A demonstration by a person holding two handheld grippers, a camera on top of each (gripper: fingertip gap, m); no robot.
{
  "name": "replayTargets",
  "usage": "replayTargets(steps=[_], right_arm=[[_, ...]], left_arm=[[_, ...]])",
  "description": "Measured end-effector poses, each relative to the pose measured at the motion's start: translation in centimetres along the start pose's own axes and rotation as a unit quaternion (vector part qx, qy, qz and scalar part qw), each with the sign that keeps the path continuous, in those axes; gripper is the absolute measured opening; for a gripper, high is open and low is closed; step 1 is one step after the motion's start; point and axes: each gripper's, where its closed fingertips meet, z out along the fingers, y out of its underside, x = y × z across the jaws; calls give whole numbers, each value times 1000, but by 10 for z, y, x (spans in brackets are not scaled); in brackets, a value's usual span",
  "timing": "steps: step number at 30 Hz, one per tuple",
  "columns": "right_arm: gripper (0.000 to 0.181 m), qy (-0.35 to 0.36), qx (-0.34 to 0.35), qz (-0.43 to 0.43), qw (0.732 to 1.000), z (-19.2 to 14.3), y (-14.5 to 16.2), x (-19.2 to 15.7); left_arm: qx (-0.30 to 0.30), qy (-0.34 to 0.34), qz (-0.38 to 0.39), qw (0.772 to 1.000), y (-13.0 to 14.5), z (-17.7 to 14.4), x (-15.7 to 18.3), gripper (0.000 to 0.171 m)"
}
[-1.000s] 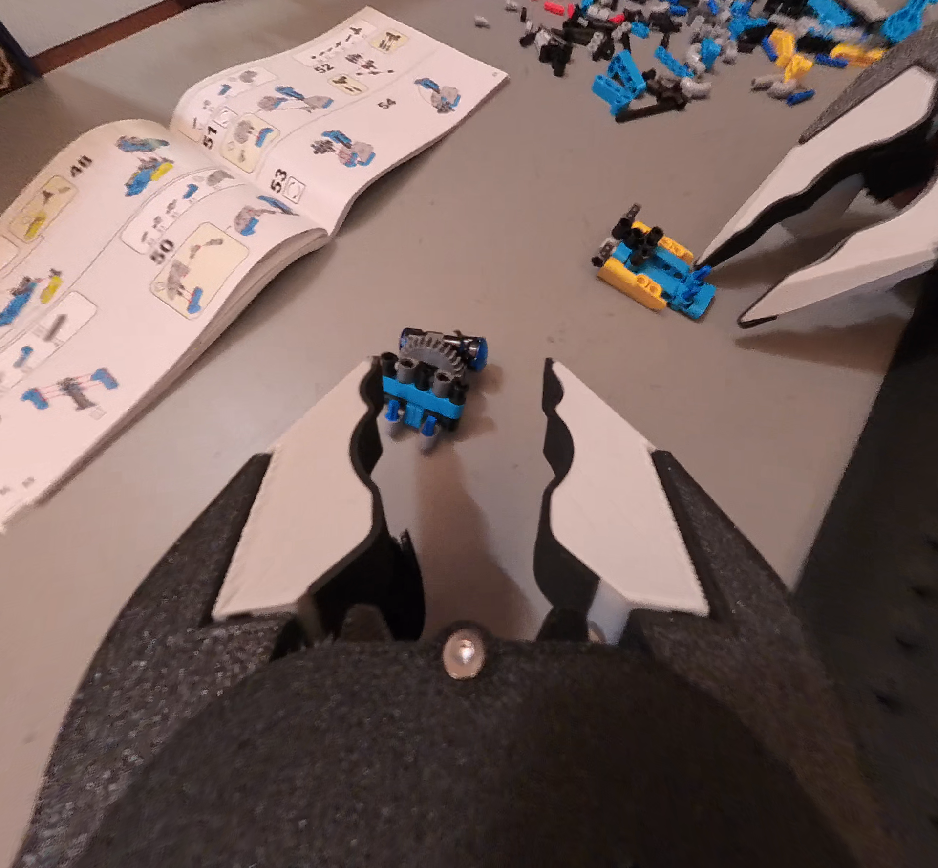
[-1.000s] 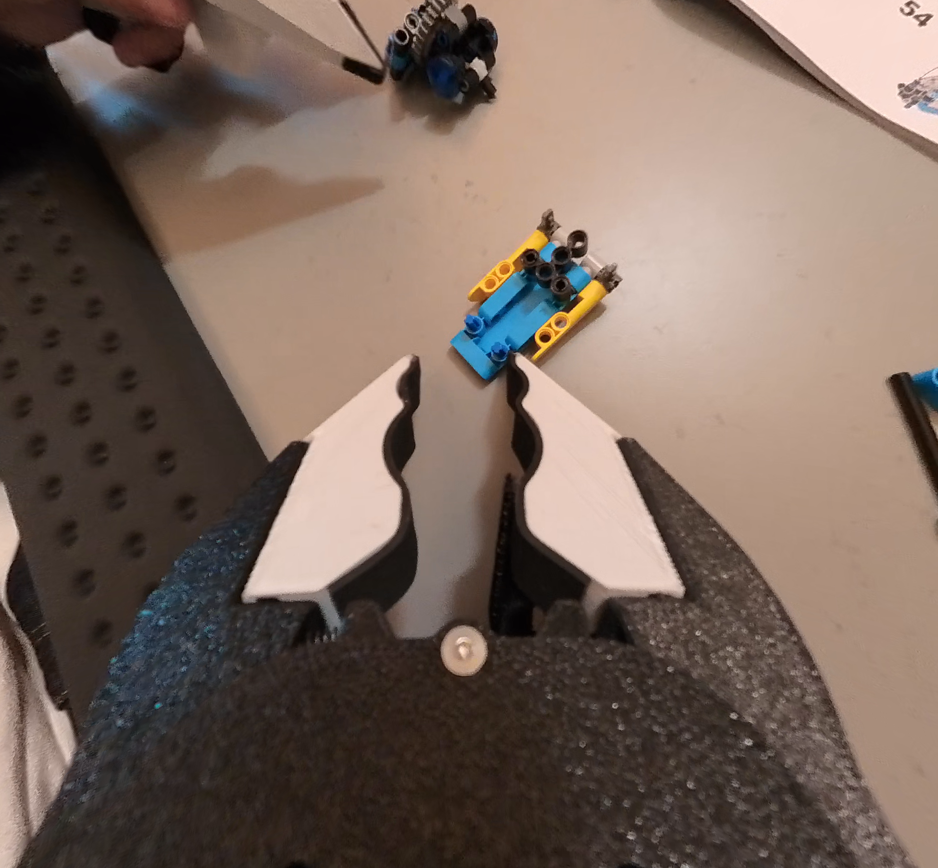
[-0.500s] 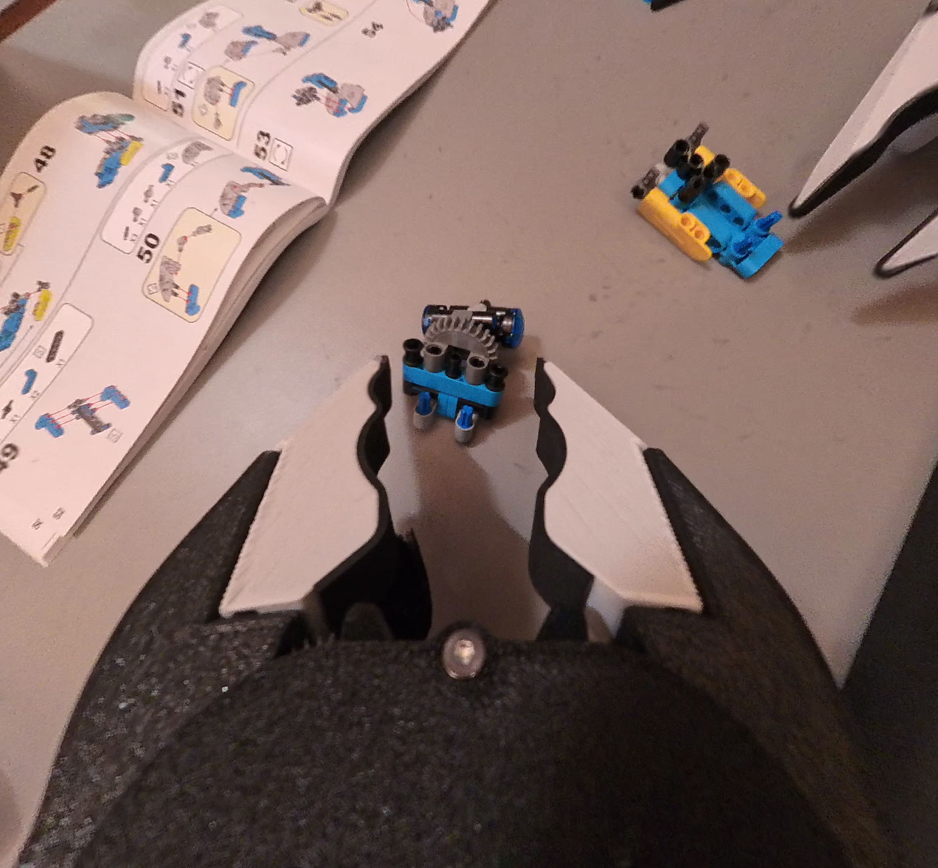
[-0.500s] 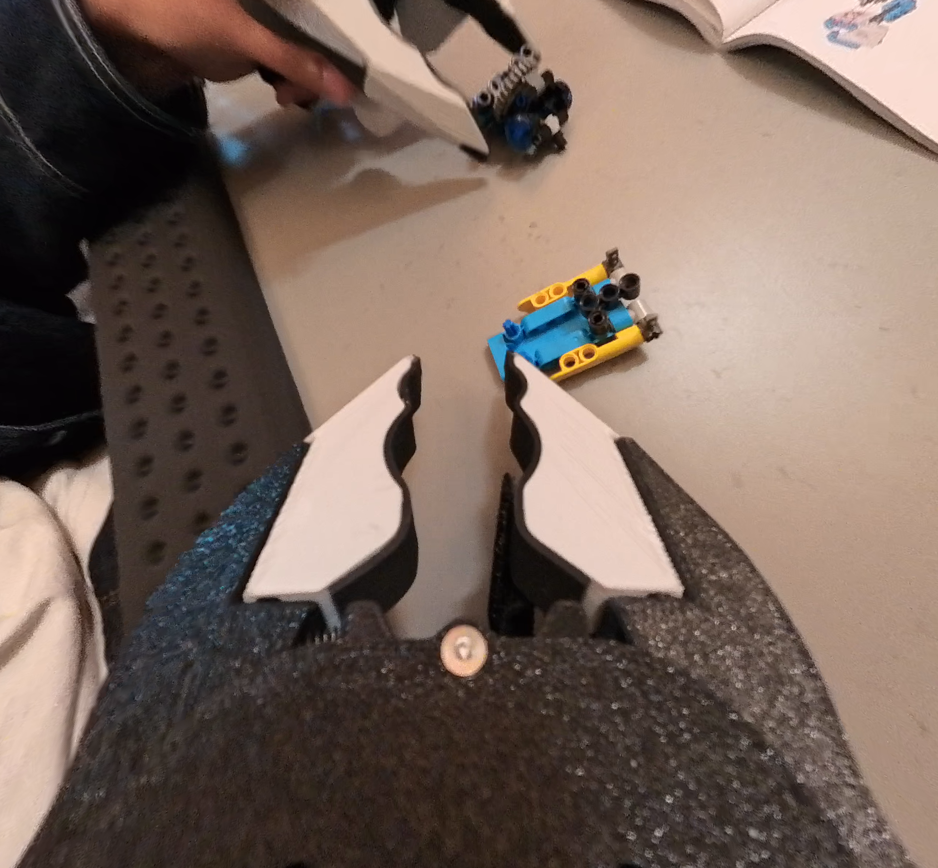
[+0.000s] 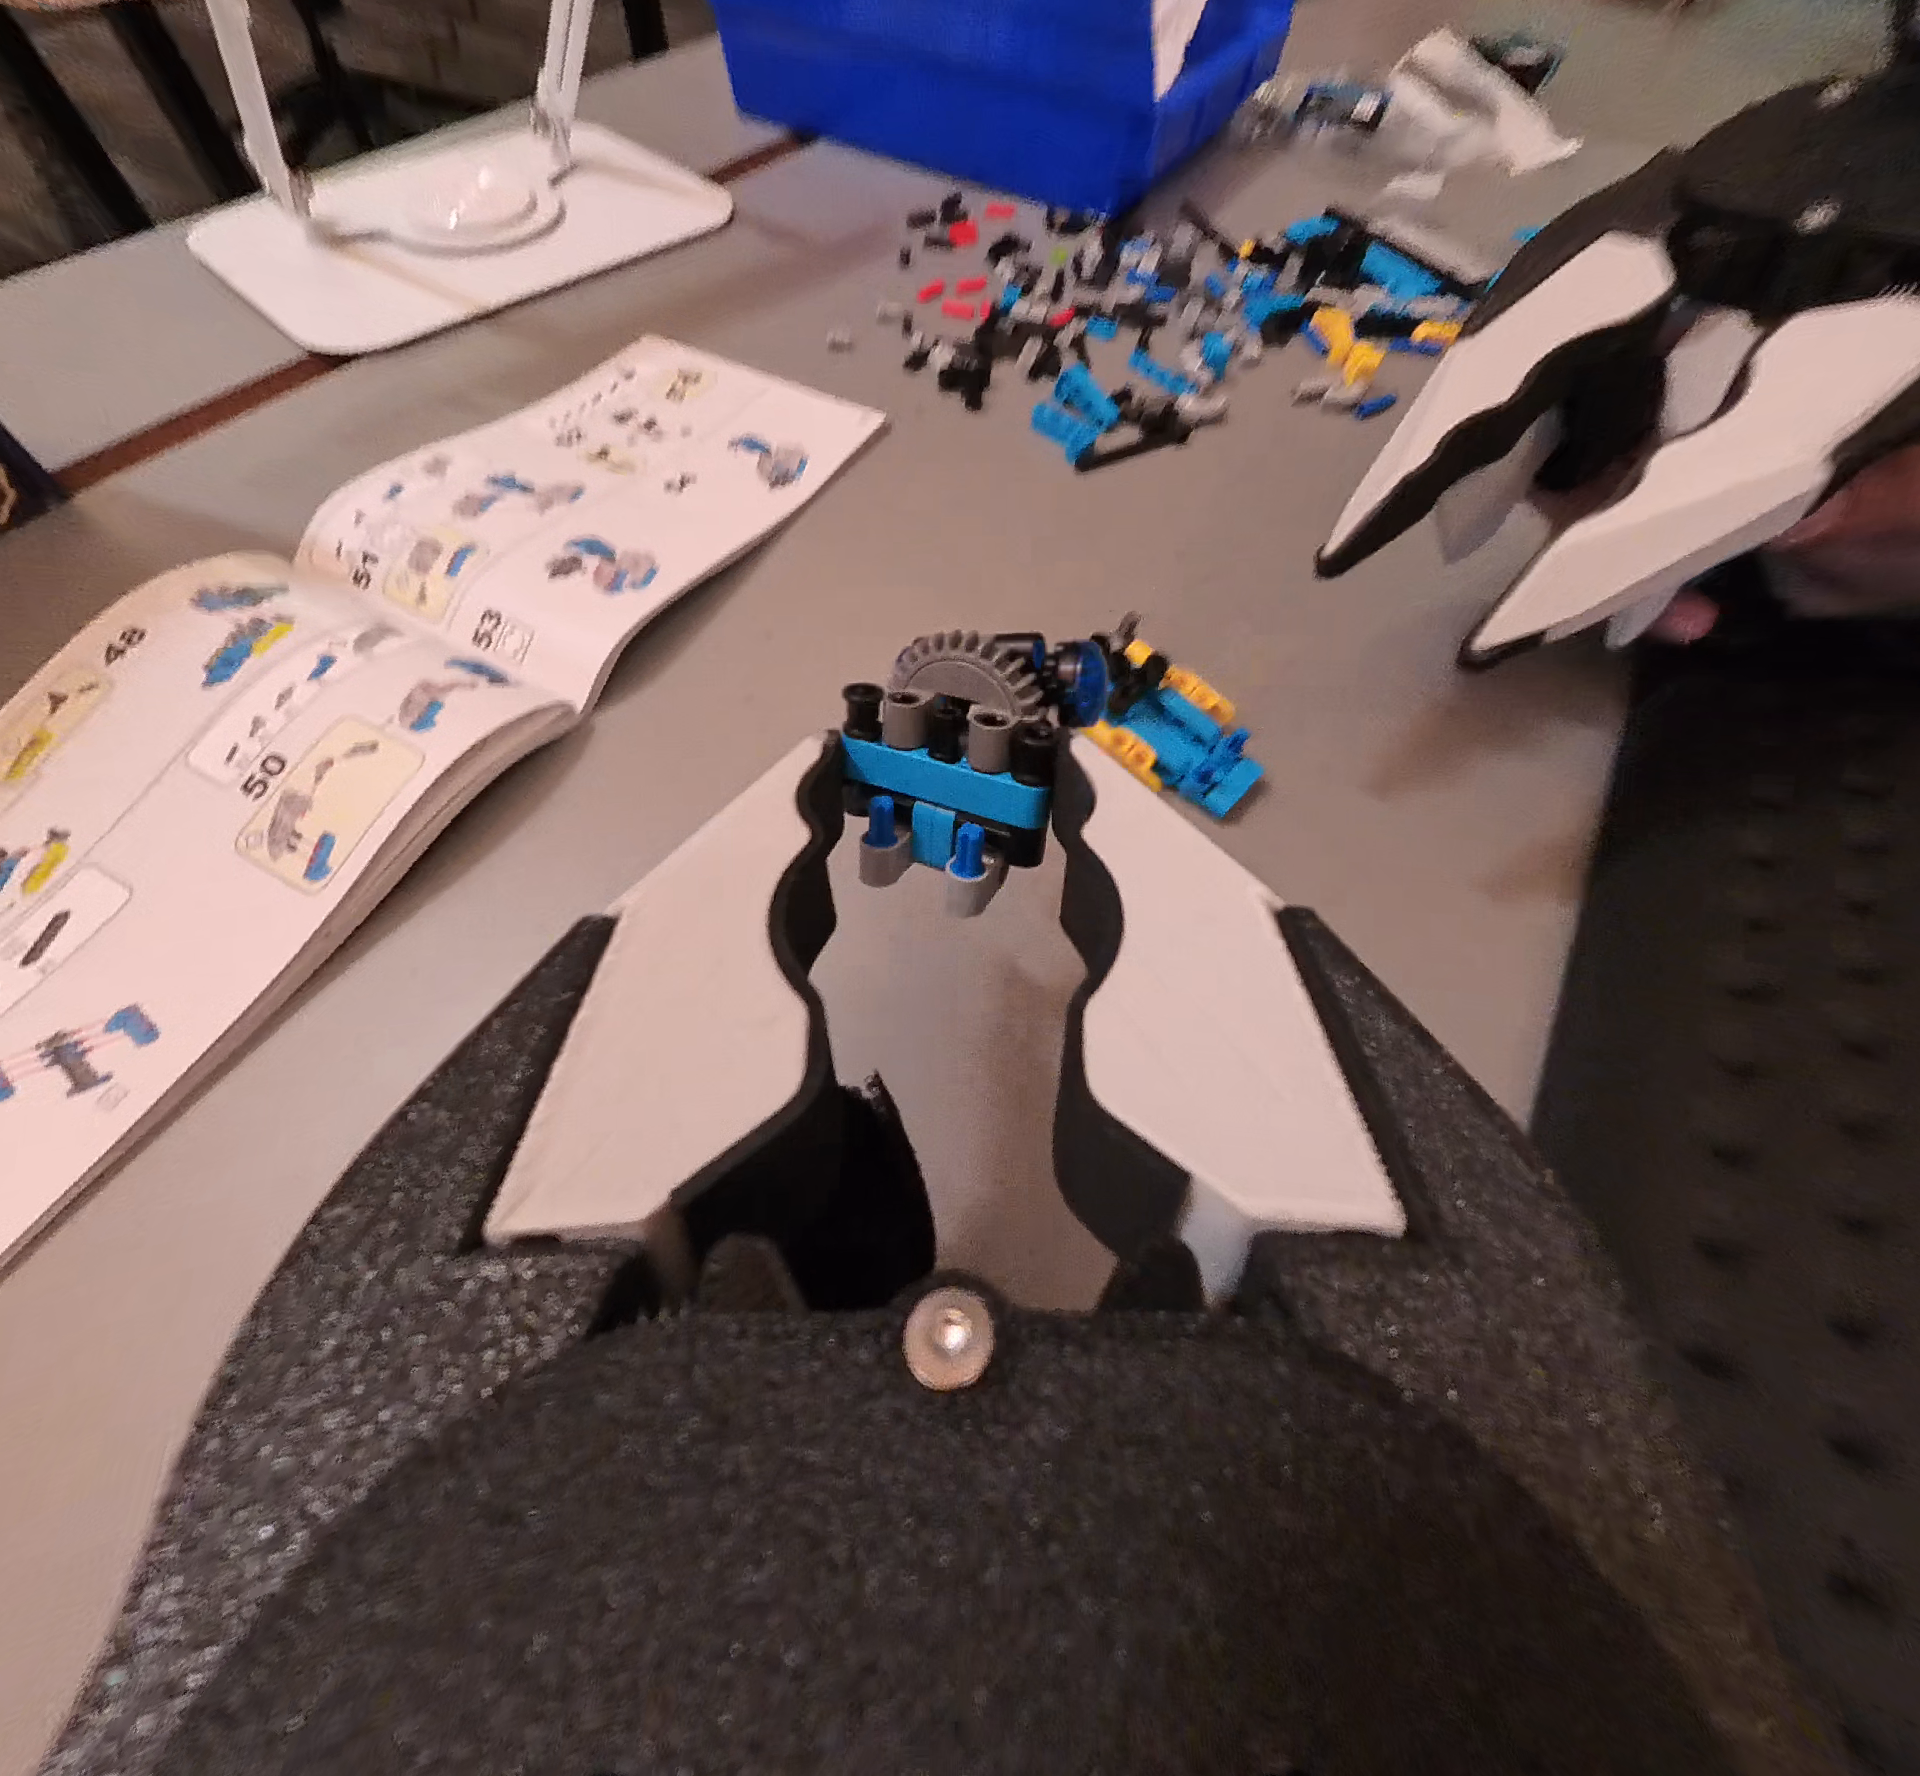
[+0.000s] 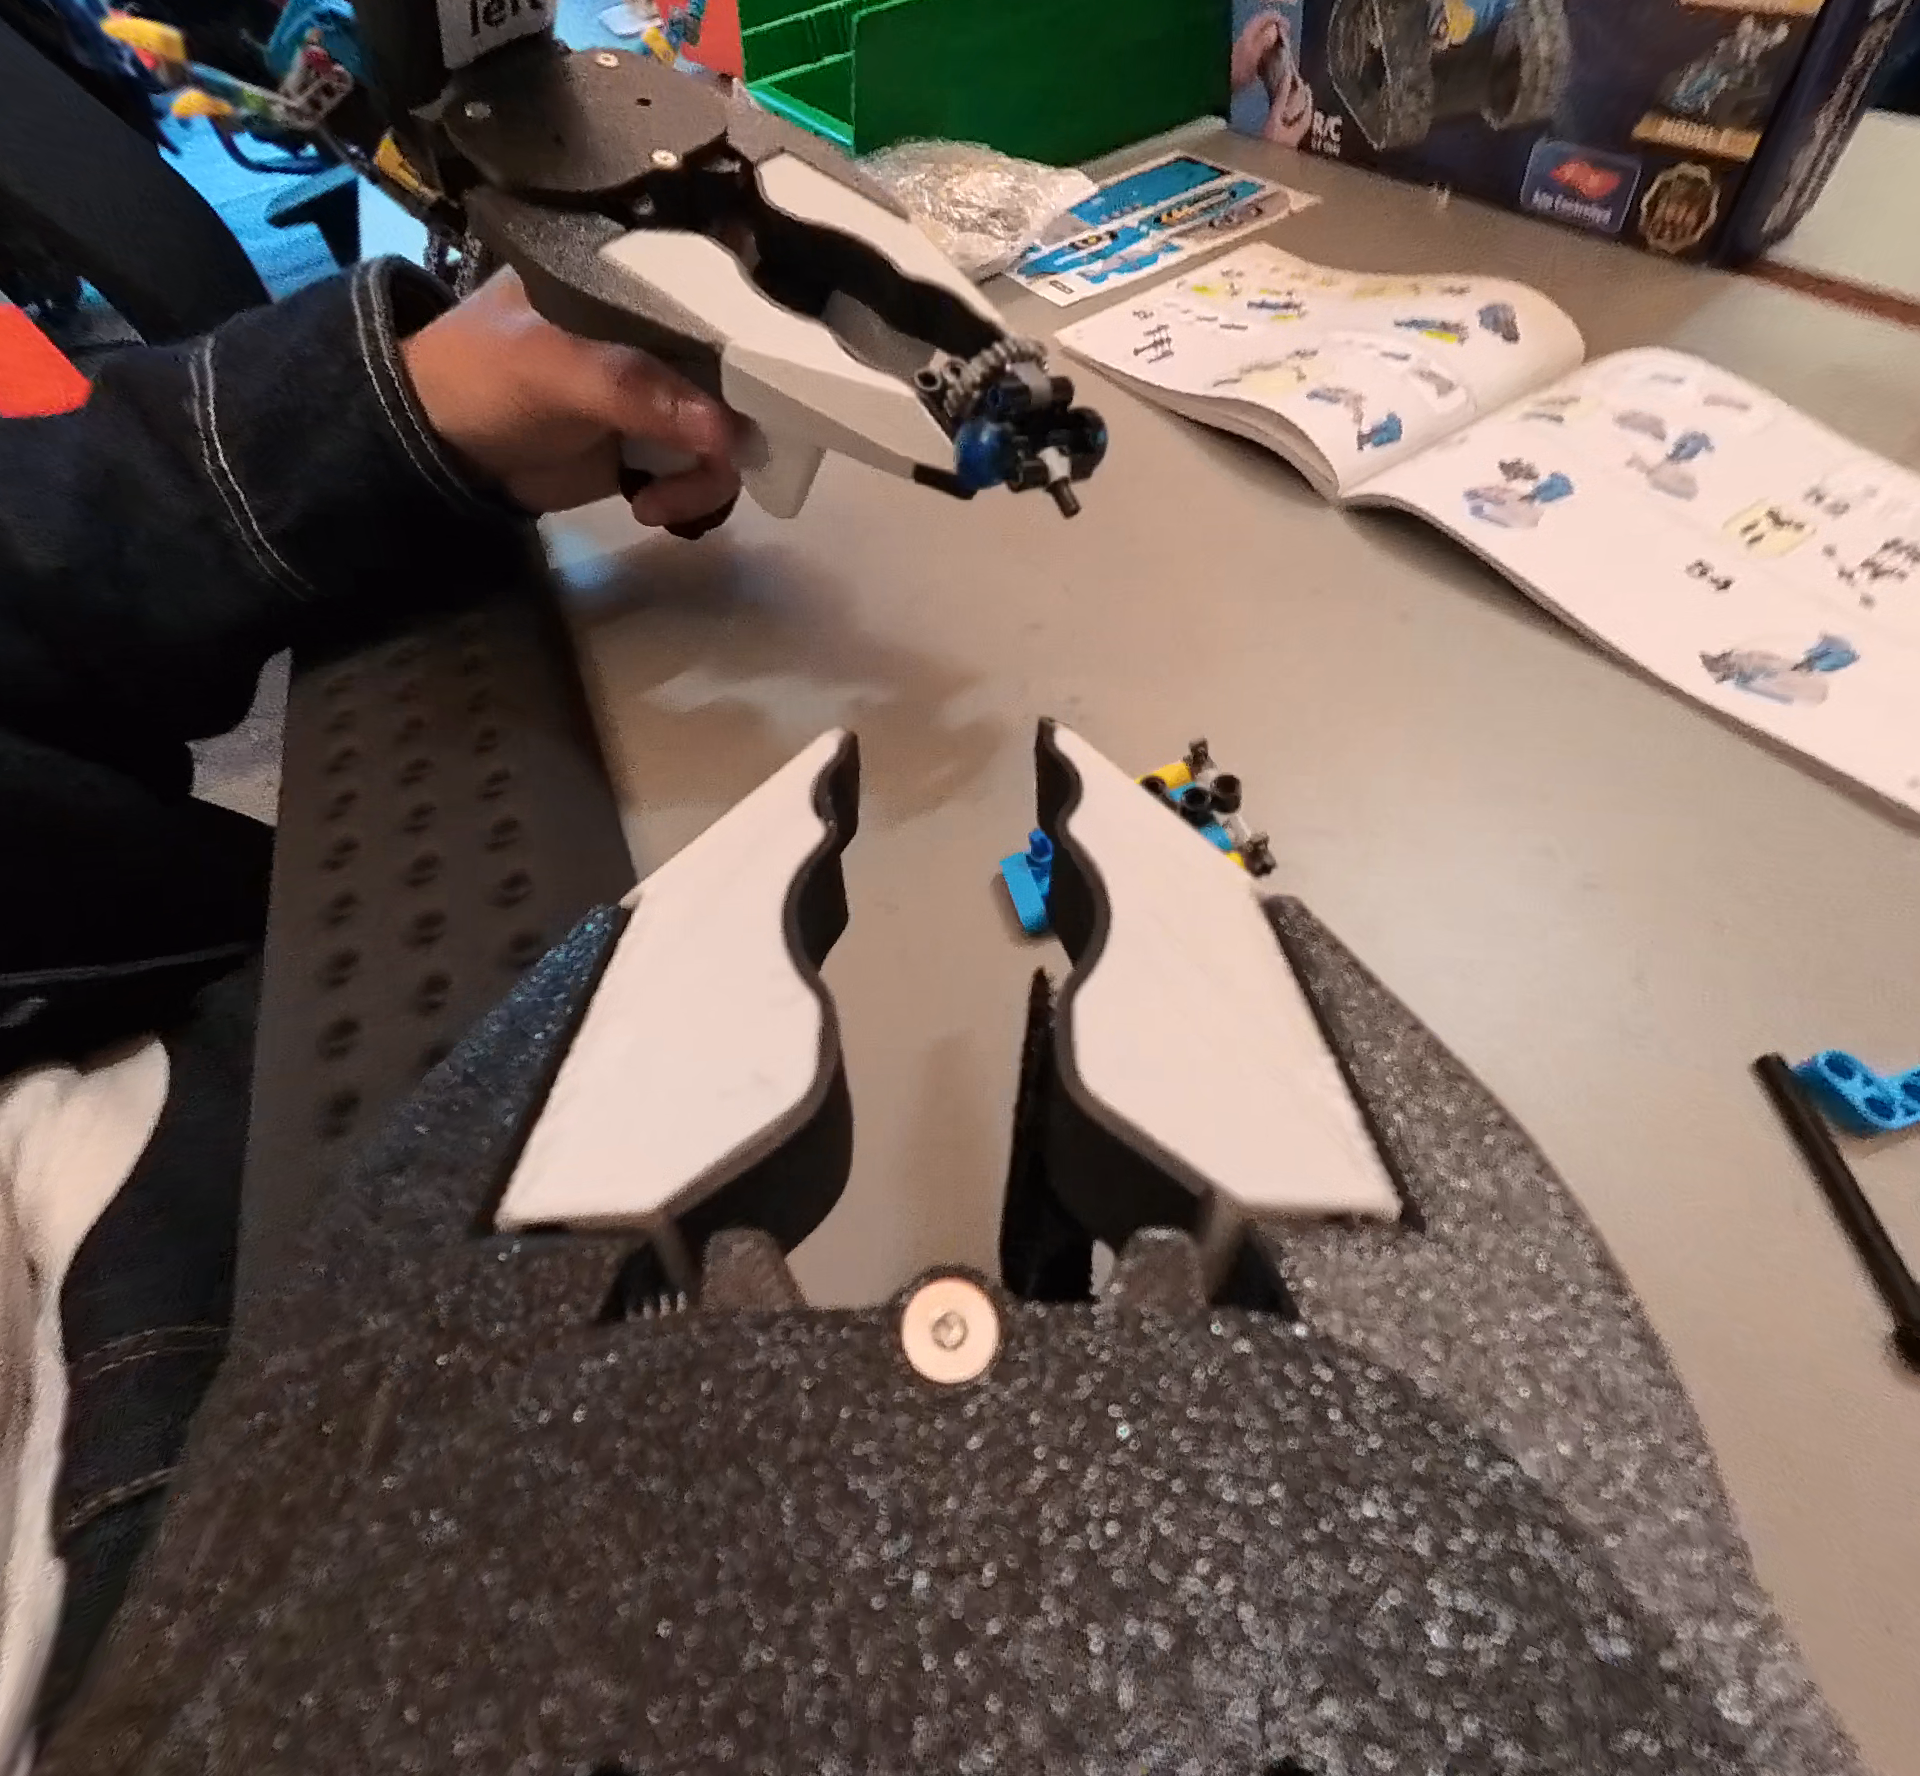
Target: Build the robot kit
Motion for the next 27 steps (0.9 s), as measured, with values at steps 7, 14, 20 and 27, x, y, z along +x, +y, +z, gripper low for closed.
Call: replayTargets(steps=[7, 14, 20, 27], right_arm=[[51, 13, 33, -71, 997, -3, -12, -10], [70, -25, 70, -35, 997, -8, -21, -14], [57, -151, 160, 14, 976, -30, -49, -46], [56, -110, 170, -58, 978, -39, -56, -42]], left_arm=[[94, 107, -8, 990, -35, 3, 65, 39], [131, 76, 65, 986, -46, 8, 85, 40], [147, 82, 70, 983, -52, 10, 95, 39], [147, 182, -48, 971, -57, 6, 108, 28]])
